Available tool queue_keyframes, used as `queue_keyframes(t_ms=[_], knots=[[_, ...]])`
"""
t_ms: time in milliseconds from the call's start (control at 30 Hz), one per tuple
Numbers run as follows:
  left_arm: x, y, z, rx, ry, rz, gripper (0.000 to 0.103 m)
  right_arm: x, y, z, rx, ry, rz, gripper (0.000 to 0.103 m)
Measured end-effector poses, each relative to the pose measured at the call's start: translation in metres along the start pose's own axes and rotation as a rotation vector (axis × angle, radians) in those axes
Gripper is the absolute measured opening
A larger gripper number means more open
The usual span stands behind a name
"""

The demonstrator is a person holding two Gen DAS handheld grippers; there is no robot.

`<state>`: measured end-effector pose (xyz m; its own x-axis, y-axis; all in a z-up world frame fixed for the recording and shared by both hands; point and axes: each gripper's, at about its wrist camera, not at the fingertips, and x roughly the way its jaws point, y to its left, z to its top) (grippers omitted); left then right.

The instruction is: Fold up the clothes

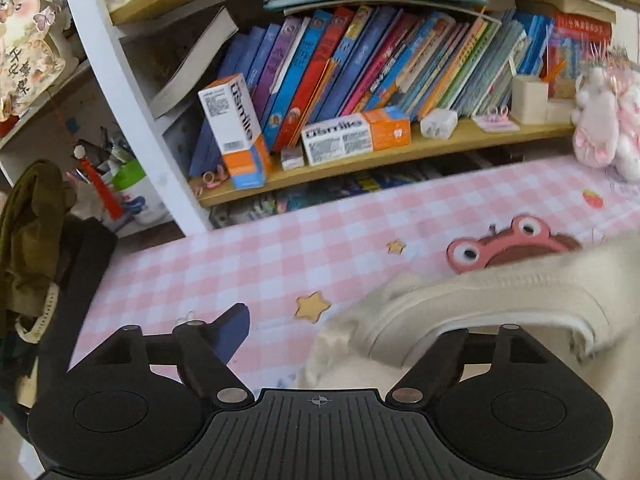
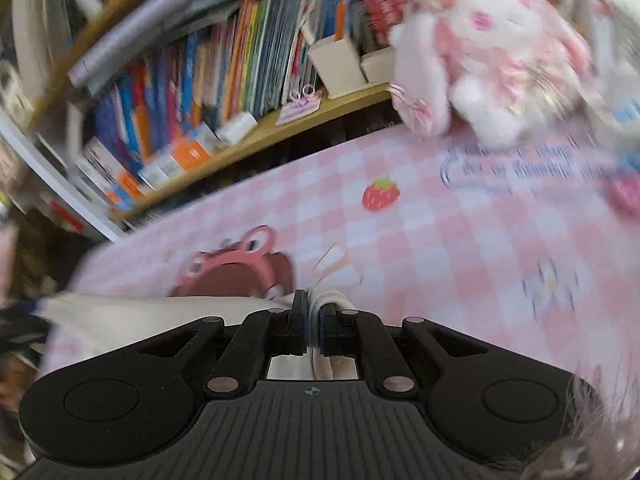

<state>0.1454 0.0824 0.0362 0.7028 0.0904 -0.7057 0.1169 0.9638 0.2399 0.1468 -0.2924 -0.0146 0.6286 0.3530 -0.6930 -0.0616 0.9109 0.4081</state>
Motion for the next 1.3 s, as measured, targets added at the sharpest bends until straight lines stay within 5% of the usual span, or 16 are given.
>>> queue_keyframes(t_ms=[200,300,367,433,567,833,1067,1300], knots=[[-0.014,-0.007,-0.025,0.1,0.02,-0.002,0.085,0.052,0.026,0.002,-0.268,0.084,-0.107,0.005],[-0.029,-0.008,-0.038,0.082,-0.006,-0.015,0.087,0.052,0.031,-0.008,-0.327,0.064,-0.123,0.014],[-0.04,-0.007,-0.045,0.055,-0.03,-0.032,0.089,0.045,0.031,-0.013,-0.323,0.049,-0.112,0.024],[-0.055,-0.005,-0.052,0.02,-0.081,-0.061,0.091,0.033,0.034,-0.019,-0.333,0.027,-0.109,0.045],[-0.076,-0.006,-0.069,-0.029,-0.139,-0.082,0.095,0.005,0.039,-0.037,-0.418,-0.006,-0.099,0.048],[-0.073,-0.022,-0.103,0.051,-0.074,-0.027,0.094,-0.025,0.068,-0.089,-0.748,-0.011,-0.014,0.054],[-0.05,-0.02,-0.095,0.02,-0.067,0.023,0.088,-0.004,0.097,-0.106,-0.885,0.004,0.011,0.053],[-0.006,-0.049,-0.081,0.171,-0.012,-0.022,0.088,0.034,0.128,-0.106,-0.982,0.036,0.015,0.053]])
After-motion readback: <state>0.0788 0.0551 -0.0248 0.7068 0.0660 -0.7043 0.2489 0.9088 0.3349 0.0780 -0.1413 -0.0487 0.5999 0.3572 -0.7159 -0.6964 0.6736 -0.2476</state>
